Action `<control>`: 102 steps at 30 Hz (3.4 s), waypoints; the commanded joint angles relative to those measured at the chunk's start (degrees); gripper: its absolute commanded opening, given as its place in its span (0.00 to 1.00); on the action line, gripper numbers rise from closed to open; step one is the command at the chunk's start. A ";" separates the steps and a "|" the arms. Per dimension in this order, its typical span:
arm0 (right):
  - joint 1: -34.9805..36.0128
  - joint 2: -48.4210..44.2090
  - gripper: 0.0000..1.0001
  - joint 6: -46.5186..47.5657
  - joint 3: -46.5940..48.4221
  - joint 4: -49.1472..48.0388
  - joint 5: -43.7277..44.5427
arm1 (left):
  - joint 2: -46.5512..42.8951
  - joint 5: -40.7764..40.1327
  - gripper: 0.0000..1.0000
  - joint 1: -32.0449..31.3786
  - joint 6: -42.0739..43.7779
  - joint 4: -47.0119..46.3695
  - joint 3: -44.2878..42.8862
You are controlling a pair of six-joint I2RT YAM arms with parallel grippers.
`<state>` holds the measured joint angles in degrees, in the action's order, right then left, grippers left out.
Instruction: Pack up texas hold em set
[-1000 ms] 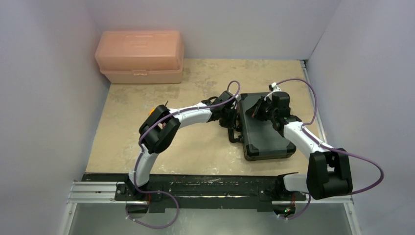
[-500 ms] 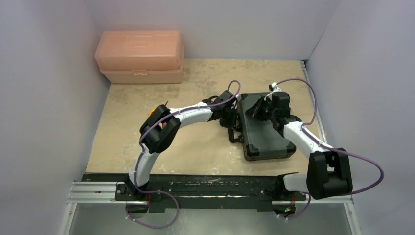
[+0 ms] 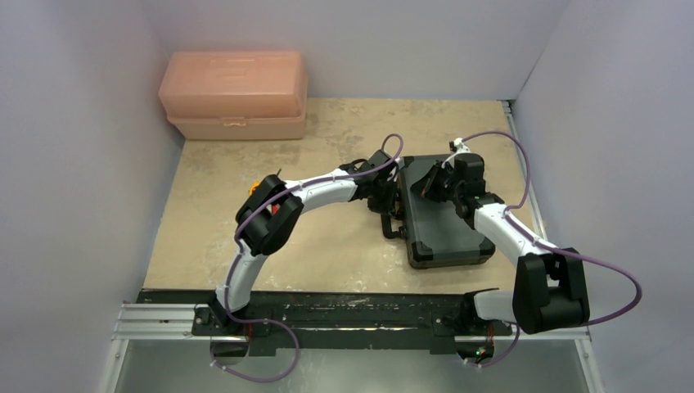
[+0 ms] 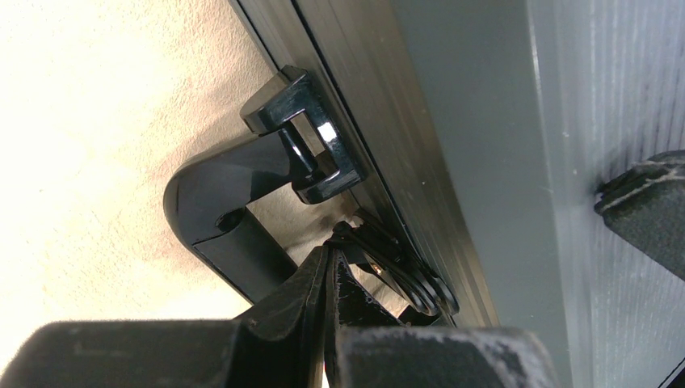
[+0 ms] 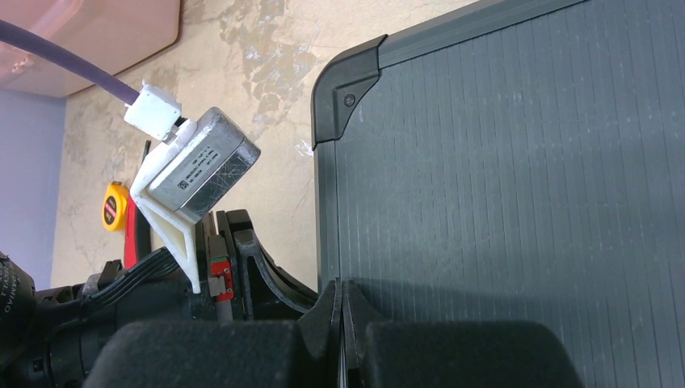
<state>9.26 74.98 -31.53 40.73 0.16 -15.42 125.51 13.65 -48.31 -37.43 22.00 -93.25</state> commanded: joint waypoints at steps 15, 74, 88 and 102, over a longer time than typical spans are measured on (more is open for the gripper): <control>-0.01 -1.92 0.02 2.44 0.42 17.84 6.70 | -6.35 -5.00 0.00 -1.91 3.38 -8.20 5.55; -0.03 -34.96 0.82 2.65 11.75 8.44 -0.11 | -80.27 -44.50 1.00 0.54 24.73 2.30 36.46; -0.02 -34.87 0.90 0.99 12.61 6.92 3.40 | -91.31 -50.08 1.00 0.65 40.35 -7.15 45.26; -0.03 -39.83 0.99 4.11 7.12 2.29 6.16 | -94.64 -50.59 1.00 0.64 44.43 -7.45 46.60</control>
<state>9.26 35.88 -28.84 48.47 5.54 -11.40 31.66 -36.36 -48.01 4.82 17.15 -46.59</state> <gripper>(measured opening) 0.987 0.998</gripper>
